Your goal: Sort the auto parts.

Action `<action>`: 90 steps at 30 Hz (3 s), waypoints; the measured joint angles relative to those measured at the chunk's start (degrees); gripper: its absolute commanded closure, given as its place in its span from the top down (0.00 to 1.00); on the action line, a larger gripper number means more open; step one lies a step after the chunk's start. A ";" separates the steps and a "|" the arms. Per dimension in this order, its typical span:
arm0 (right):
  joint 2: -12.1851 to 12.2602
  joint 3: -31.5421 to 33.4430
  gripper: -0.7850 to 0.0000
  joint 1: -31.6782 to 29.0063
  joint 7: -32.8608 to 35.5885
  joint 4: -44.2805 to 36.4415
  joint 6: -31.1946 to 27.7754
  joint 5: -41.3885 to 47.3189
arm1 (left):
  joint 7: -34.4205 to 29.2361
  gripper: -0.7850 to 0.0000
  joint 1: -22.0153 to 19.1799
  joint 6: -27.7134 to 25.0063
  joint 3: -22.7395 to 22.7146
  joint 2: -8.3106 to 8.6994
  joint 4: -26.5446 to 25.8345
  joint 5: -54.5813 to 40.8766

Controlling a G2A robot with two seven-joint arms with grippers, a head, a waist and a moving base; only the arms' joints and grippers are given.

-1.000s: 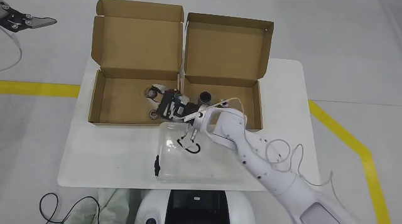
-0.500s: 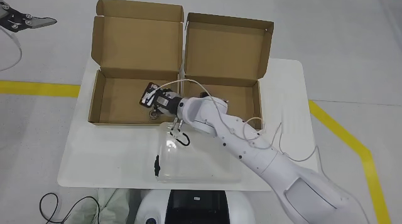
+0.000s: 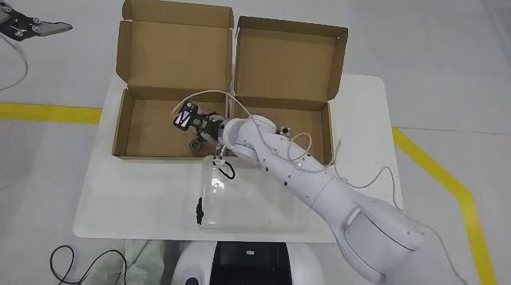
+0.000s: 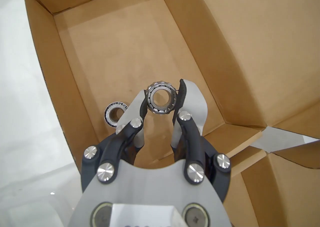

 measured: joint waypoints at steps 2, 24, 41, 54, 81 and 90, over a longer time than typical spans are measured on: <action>-0.78 -0.24 0.18 0.64 0.71 1.49 -0.06 0.29 | 0.00 1.00 0.00 0.00 0.00 0.00 0.00 0.00; -5.84 0.00 0.35 3.18 -2.08 11.92 -0.55 -0.32 | 0.00 1.00 0.00 0.00 0.00 0.00 0.00 0.00; 4.01 10.68 0.40 -10.78 -4.63 -17.71 -3.53 -11.50 | 0.00 1.00 0.00 0.00 0.00 0.00 0.00 0.00; 12.11 25.52 0.48 -32.90 -2.25 -46.07 -8.27 -20.79 | 0.00 1.00 0.00 0.00 0.00 0.00 0.00 0.00; 19.01 48.68 1.00 -60.22 -19.39 -65.00 -7.47 -25.32 | 0.00 1.00 0.00 0.00 0.00 0.00 0.00 0.00; 20.37 55.86 1.00 -69.44 -24.12 -69.74 -5.94 -23.52 | 0.00 1.00 0.00 0.00 0.00 0.00 0.00 0.00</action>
